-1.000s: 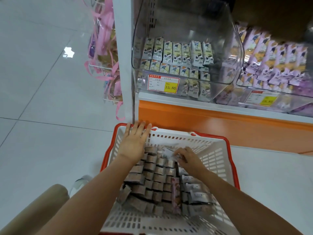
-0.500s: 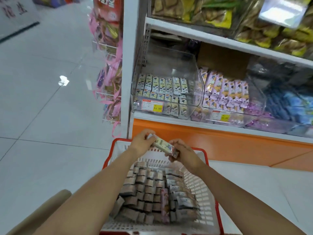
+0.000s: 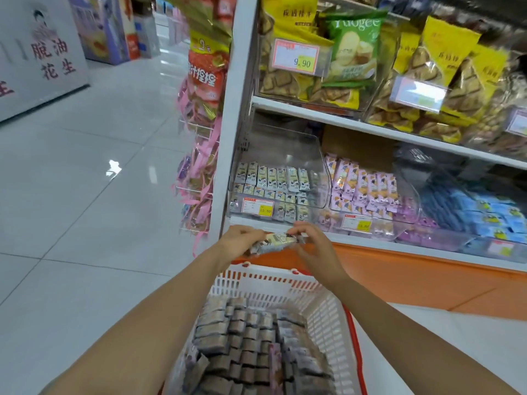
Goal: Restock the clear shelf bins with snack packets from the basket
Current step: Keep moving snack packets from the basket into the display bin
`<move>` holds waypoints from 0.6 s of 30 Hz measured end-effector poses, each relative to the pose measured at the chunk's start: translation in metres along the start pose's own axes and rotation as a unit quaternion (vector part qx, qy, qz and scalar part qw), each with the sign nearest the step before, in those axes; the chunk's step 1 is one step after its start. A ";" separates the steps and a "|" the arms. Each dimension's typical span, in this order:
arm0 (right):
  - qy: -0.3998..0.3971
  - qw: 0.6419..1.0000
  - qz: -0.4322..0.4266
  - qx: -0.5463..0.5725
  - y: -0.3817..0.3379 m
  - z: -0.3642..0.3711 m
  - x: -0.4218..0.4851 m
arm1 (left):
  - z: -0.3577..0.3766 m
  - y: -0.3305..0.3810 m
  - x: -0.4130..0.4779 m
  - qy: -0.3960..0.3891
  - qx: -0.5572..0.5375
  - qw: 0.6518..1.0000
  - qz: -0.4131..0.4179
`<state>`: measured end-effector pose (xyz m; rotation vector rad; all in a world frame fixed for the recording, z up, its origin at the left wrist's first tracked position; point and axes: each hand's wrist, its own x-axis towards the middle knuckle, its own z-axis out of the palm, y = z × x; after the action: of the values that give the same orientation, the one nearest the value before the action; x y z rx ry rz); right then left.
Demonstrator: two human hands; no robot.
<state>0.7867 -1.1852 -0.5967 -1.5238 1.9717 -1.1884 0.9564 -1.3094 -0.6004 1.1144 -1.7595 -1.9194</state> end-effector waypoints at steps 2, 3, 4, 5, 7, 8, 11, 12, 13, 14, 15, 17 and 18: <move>0.041 0.999 -0.004 -0.035 -0.003 0.001 0.004 | 0.001 0.003 -0.007 -0.064 0.029 0.997 -0.018; 0.057 0.998 0.002 -0.035 -0.005 0.002 0.005 | 0.002 0.004 -0.010 -0.086 0.034 0.995 -0.025; 0.067 0.997 0.008 -0.024 -0.008 0.003 0.006 | 0.005 0.005 -0.011 -0.097 0.032 0.994 -0.033; 0.066 0.998 0.014 -0.005 -0.011 0.004 0.006 | 0.008 0.005 -0.013 -0.101 0.025 0.994 -0.040; 0.035 0.999 0.016 0.029 -0.013 0.006 0.005 | 0.012 0.008 -0.015 -0.095 0.015 0.994 -0.043; 0.017 0.999 0.014 0.035 -0.014 0.007 0.004 | 0.013 0.010 -0.016 -0.087 0.011 0.995 -0.041; -0.035 0.998 0.016 0.050 -0.016 0.004 0.001 | 0.010 0.015 -0.017 -0.056 -0.003 0.998 -0.025; -0.051 0.997 0.015 0.063 -0.018 0.003 0.000 | 0.009 0.017 -0.017 -0.044 -0.010 0.999 -0.018; -0.063 0.995 0.015 0.074 -0.019 0.001 0.001 | 0.008 0.019 -0.017 -0.034 -0.019 0.999 -0.008; -0.069 0.995 0.012 0.077 -0.021 -0.001 0.002 | 0.007 0.022 -0.016 -0.029 -0.027 0.999 0.004; -0.070 0.995 0.009 0.074 -0.022 -0.002 0.003 | 0.007 0.024 -0.015 -0.028 -0.034 0.999 0.017; -0.060 0.996 0.003 0.070 -0.026 -0.005 0.007 | 0.008 0.030 -0.014 -0.028 -0.039 0.998 0.051; -0.053 0.996 0.001 0.072 -0.029 -0.007 0.010 | 0.007 0.033 -0.013 -0.024 -0.037 0.996 0.073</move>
<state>0.7960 -1.1934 -0.5675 -1.4797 1.7793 -1.1949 0.9506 -1.3018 -0.5656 0.8956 -1.7274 -1.9209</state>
